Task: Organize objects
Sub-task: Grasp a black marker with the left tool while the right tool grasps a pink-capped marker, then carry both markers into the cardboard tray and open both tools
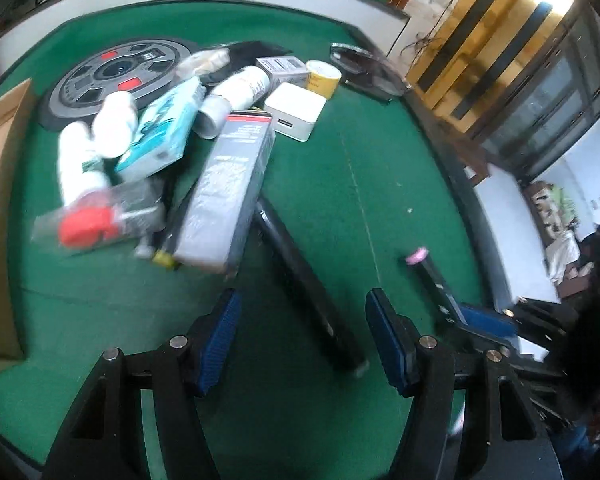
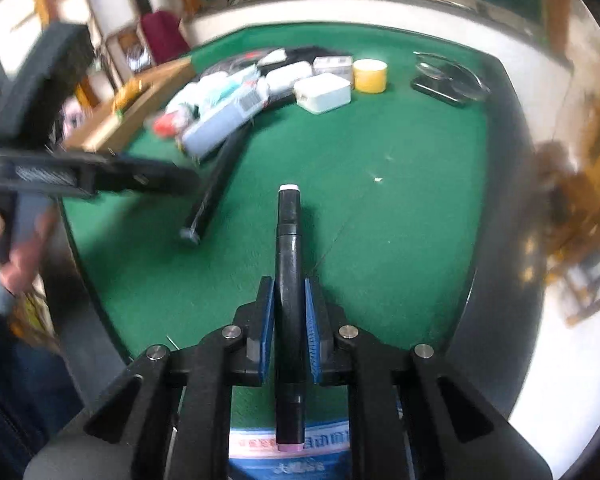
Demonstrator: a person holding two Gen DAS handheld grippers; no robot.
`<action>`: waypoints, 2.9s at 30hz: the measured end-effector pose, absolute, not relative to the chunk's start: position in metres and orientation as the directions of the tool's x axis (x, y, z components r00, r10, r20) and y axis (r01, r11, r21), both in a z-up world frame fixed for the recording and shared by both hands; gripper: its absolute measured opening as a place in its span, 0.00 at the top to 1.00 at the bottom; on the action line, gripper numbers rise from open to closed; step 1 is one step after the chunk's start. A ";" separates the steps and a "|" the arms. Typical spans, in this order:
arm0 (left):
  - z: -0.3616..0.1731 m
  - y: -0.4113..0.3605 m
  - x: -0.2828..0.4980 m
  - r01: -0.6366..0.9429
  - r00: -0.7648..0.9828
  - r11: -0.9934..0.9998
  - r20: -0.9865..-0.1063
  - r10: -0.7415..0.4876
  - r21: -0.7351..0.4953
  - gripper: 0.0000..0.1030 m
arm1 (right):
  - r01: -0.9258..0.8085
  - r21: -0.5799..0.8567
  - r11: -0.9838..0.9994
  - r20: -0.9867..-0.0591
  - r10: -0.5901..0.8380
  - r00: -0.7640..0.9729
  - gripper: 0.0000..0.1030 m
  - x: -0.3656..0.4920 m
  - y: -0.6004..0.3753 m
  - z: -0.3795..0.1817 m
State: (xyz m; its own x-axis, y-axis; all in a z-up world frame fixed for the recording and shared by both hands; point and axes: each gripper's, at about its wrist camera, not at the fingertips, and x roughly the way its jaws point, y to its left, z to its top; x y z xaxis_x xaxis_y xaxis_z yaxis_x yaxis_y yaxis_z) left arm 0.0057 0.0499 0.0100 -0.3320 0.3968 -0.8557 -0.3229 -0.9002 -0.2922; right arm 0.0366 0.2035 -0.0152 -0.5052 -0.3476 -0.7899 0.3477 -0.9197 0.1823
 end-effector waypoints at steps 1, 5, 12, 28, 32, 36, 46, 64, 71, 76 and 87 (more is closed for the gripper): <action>0.008 0.058 0.001 -0.326 -0.338 -0.908 -0.865 0.371 -0.262 0.51 | 0.333 0.194 -0.923 -0.783 -0.350 -0.514 0.88 0.036 0.206 -0.014; 0.008 0.074 -0.006 -0.340 -0.424 -0.934 -0.869 0.255 -0.108 0.88 | 0.283 0.261 -0.923 -0.750 -0.378 -0.542 0.88 0.035 0.222 -0.009; 0.009 0.042 0.023 -0.405 -0.422 -0.900 -0.840 0.341 -0.162 0.89 | 0.240 0.323 -0.915 -0.722 -0.403 -0.563 0.88 0.035 0.239 -0.005; 0.036 -0.019 0.037 -0.353 -0.509 -0.892 -0.741 0.437 -0.283 0.89 | 0.365 0.356 -0.860 -0.688 -0.505 -0.521 0.88 0.015 0.163 0.024; 0.036 -0.040 0.039 -0.314 -0.544 -0.903 -0.724 0.424 -0.293 0.89 | 0.406 0.346 -0.846 -0.699 -0.521 -0.490 0.88 0.008 0.133 0.025; 0.037 -0.061 0.040 -0.280 -0.571 -0.908 -0.707 0.418 -0.311 0.89 | 0.440 0.344 -0.829 -0.699 -0.539 -0.470 0.88 0.003 0.110 0.027; 0.043 -0.111 0.038 -0.203 -0.639 -0.908 -0.654 0.406 -0.366 0.89 | 0.487 0.336 -0.806 -0.700 -0.560 -0.443 0.88 -0.007 0.063 0.040; 0.041 -0.240 0.001 0.045 -0.662 -0.935 -0.711 0.236 -0.353 0.89 | 0.547 0.383 -0.744 -0.716 -0.614 -0.333 0.88 -0.065 -0.043 0.051; 0.020 -0.277 -0.029 0.126 -0.583 -0.949 -0.796 0.164 -0.288 0.89 | 0.534 0.389 -0.751 -0.746 -0.597 -0.297 0.88 -0.101 -0.090 0.035; 0.005 -0.285 -0.053 0.154 -0.512 -0.953 -0.846 0.150 -0.262 0.89 | 0.501 0.392 -0.772 -0.772 -0.572 -0.276 0.88 -0.130 -0.113 0.023; -0.004 -0.278 -0.084 0.179 -0.429 -0.965 -0.898 0.098 -0.191 0.89 | 0.426 0.403 -0.810 -0.820 -0.526 -0.227 0.88 -0.186 -0.147 0.002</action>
